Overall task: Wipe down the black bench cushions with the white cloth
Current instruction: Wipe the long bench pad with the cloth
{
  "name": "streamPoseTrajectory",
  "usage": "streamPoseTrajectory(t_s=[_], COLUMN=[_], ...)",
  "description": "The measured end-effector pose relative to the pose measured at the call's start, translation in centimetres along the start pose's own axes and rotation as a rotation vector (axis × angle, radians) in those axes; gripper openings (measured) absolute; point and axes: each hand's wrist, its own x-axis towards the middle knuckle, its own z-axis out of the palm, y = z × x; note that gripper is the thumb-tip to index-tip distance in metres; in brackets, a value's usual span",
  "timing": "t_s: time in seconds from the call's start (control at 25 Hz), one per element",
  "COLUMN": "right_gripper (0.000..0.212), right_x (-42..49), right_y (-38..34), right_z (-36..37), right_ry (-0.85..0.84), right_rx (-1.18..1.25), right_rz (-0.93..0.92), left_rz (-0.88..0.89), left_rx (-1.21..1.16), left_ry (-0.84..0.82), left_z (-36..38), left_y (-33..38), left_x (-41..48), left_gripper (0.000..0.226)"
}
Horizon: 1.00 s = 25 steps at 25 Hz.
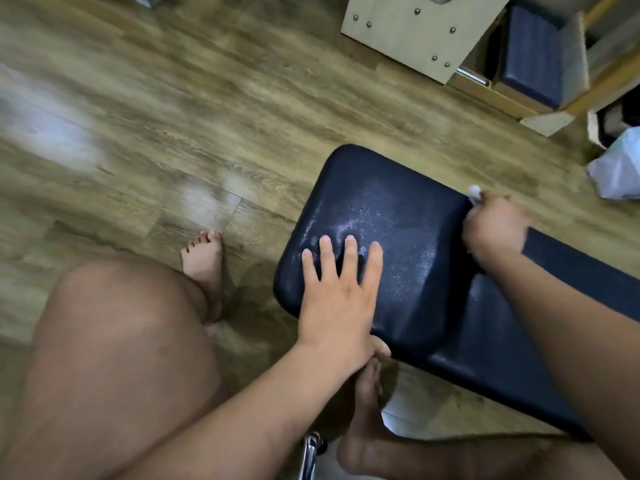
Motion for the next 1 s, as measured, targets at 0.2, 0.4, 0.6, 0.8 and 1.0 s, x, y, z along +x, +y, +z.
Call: streamPoseTrajectory(t_s=[0.2, 0.4, 0.6, 0.8, 1.0], right_gripper=[0.04, 0.024, 0.033, 0.033, 0.04], right_x=[-1.2, -11.0, -17.2, -7.1, -3.3], right_y=[-14.1, -19.0, -6.3, 3.9, 3.0], right_z=[0.7, 1.9, -0.7, 0.2, 1.4], right_ry=[-0.048, -0.188, -0.259, 0.04, 0.159], right_rx=[0.075, 0.078, 0.432, 0.156, 0.182], right_rz=[-0.366, -0.878, -0.962, -0.755, -0.154], left_rz=[-0.005, -0.021, 0.206, 0.054, 0.022], left_rx=[-0.347, -0.418, -0.548, -0.196, -0.063], left_ry=[0.178, 0.528, 0.483, 0.015, -0.064], left_z=[-2.6, -2.7, -3.4, -1.6, -0.5], left_y=[-3.4, -6.0, -3.3, -2.1, -1.8], left_x=[-0.9, -1.2, -0.6, 0.1, -0.1], left_gripper=[0.114, 0.075, 0.059, 0.083, 0.09])
